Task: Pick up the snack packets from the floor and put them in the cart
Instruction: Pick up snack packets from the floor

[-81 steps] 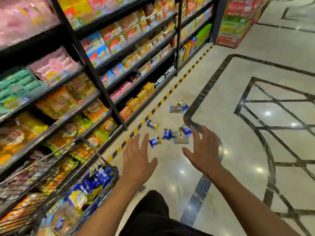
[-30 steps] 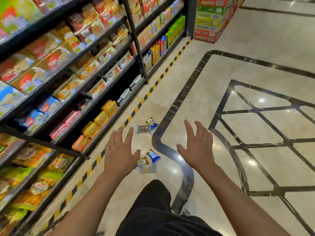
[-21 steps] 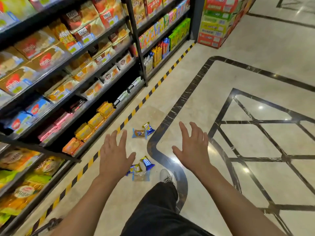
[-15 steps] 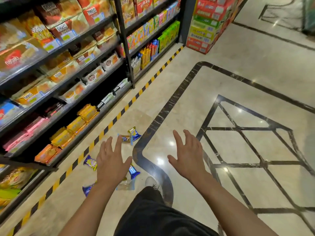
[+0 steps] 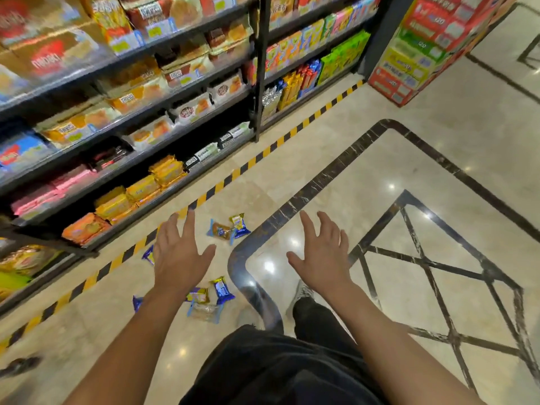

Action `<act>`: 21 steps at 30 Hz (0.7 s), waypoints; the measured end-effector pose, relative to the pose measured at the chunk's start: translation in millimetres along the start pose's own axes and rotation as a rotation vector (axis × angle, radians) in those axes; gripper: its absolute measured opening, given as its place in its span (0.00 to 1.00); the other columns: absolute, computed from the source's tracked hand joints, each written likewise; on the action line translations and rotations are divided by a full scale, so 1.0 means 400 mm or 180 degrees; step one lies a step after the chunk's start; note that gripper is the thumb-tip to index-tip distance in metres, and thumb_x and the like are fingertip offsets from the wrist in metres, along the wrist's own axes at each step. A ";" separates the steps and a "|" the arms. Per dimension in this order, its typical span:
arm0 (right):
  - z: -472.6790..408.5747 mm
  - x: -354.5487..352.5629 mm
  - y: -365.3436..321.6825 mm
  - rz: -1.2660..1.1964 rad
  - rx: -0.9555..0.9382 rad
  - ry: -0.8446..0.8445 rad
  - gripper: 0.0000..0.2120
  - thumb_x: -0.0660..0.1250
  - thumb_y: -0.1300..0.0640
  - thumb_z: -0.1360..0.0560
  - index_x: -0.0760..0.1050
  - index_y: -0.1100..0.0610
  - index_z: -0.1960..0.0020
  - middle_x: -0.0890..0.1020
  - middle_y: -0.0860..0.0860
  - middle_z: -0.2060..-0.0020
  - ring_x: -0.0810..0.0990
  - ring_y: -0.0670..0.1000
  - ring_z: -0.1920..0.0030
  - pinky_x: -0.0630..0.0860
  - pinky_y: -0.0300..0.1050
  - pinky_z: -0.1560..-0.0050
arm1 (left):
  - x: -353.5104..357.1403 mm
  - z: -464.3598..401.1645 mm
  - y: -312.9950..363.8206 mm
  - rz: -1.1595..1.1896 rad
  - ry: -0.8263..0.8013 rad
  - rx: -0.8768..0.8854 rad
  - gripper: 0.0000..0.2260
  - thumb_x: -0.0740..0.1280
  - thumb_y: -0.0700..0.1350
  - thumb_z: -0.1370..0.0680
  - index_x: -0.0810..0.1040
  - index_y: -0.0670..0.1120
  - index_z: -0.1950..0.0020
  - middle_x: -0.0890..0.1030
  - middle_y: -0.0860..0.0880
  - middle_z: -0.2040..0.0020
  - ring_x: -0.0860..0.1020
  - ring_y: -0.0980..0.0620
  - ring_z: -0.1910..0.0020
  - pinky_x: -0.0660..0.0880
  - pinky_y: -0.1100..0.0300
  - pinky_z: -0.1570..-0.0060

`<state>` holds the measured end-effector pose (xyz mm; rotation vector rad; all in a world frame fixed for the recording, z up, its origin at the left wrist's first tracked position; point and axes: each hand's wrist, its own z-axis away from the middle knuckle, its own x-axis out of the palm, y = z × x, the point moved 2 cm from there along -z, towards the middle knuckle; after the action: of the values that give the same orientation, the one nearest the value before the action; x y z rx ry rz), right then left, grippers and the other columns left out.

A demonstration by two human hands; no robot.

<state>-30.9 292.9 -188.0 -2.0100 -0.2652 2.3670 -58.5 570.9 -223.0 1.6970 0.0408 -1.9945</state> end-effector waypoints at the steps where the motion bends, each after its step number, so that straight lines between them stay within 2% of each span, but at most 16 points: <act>1: -0.033 0.003 -0.004 -0.0011 -0.0081 -0.0029 0.41 0.64 0.37 0.26 0.48 0.47 0.21 0.55 0.58 0.23 0.57 0.61 0.25 0.53 0.63 0.27 | -0.007 -0.014 0.001 0.0020 0.0046 -0.0071 0.38 0.68 0.59 0.24 0.53 0.53 0.19 0.55 0.43 0.20 0.53 0.40 0.22 0.58 0.40 0.27; 7: -0.239 0.008 -0.026 -0.0201 -0.0657 -0.0035 0.41 0.67 0.39 0.27 0.52 0.48 0.22 0.59 0.58 0.25 0.60 0.61 0.26 0.59 0.62 0.29 | -0.046 -0.079 0.041 0.0090 0.0297 -0.0458 0.38 0.68 0.59 0.23 0.52 0.54 0.19 0.53 0.44 0.20 0.52 0.41 0.22 0.57 0.40 0.27; 11: -0.382 0.000 -0.013 -0.0344 -0.0997 -0.0086 0.41 0.69 0.39 0.28 0.55 0.49 0.22 0.61 0.59 0.27 0.62 0.62 0.28 0.62 0.63 0.31 | -0.057 -0.117 0.097 0.0049 0.0245 -0.0796 0.38 0.67 0.59 0.23 0.51 0.54 0.19 0.52 0.44 0.20 0.51 0.41 0.22 0.57 0.41 0.26; 16: -0.547 -0.017 -0.014 -0.0390 -0.1427 -0.0419 0.41 0.67 0.39 0.27 0.52 0.50 0.21 0.58 0.59 0.25 0.60 0.63 0.27 0.59 0.61 0.29 | -0.072 -0.142 0.189 -0.0002 0.0379 -0.1309 0.39 0.66 0.59 0.23 0.49 0.54 0.19 0.53 0.44 0.20 0.52 0.40 0.22 0.60 0.41 0.27; 21: -0.660 -0.004 -0.031 -0.0425 -0.1885 -0.0646 0.40 0.68 0.40 0.27 0.54 0.51 0.21 0.59 0.60 0.26 0.60 0.64 0.28 0.59 0.61 0.30 | -0.067 -0.166 0.259 0.0030 0.0422 -0.1629 0.39 0.66 0.58 0.22 0.47 0.55 0.19 0.51 0.45 0.19 0.49 0.42 0.21 0.57 0.42 0.27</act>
<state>227.4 334.7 -225.4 -1.8400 -1.1888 2.6151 45.6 513.7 -181.1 1.4784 0.5403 -1.6724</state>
